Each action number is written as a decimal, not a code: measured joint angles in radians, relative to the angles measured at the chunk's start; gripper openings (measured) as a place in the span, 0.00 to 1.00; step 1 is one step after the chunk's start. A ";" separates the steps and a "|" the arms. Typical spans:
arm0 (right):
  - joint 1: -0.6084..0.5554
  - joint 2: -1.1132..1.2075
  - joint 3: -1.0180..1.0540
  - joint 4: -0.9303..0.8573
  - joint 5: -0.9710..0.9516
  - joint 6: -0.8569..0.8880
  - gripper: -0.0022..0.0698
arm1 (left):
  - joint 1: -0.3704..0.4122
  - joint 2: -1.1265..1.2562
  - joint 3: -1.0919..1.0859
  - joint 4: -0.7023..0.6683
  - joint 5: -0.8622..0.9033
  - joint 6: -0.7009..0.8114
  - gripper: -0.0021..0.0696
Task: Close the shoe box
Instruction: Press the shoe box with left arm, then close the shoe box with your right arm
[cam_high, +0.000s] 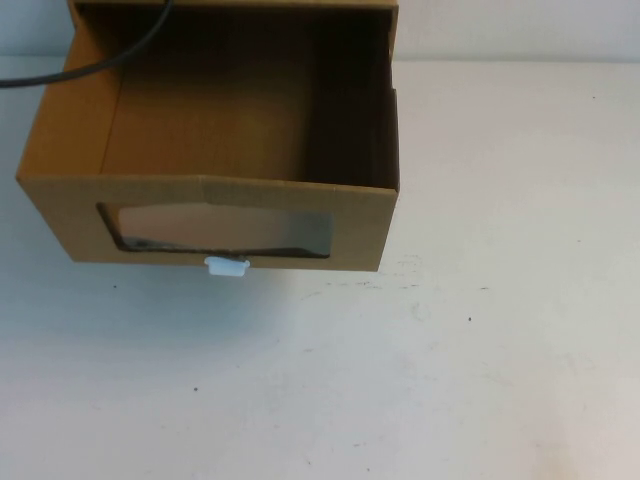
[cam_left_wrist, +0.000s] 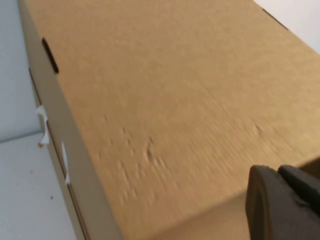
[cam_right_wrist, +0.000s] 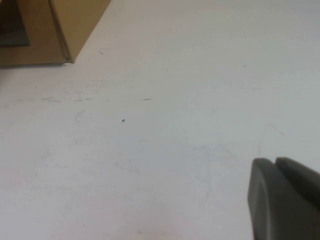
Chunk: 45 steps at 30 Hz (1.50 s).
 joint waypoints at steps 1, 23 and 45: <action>0.000 0.000 0.000 0.000 0.000 0.000 0.01 | 0.000 0.043 -0.048 -0.001 0.015 0.002 0.03; 0.000 0.000 0.000 0.105 -0.043 0.000 0.01 | -0.013 0.350 -0.314 0.011 0.132 -0.006 0.03; -0.002 0.382 -0.423 0.486 0.318 -0.006 0.01 | -0.013 0.350 -0.314 0.019 0.134 -0.010 0.03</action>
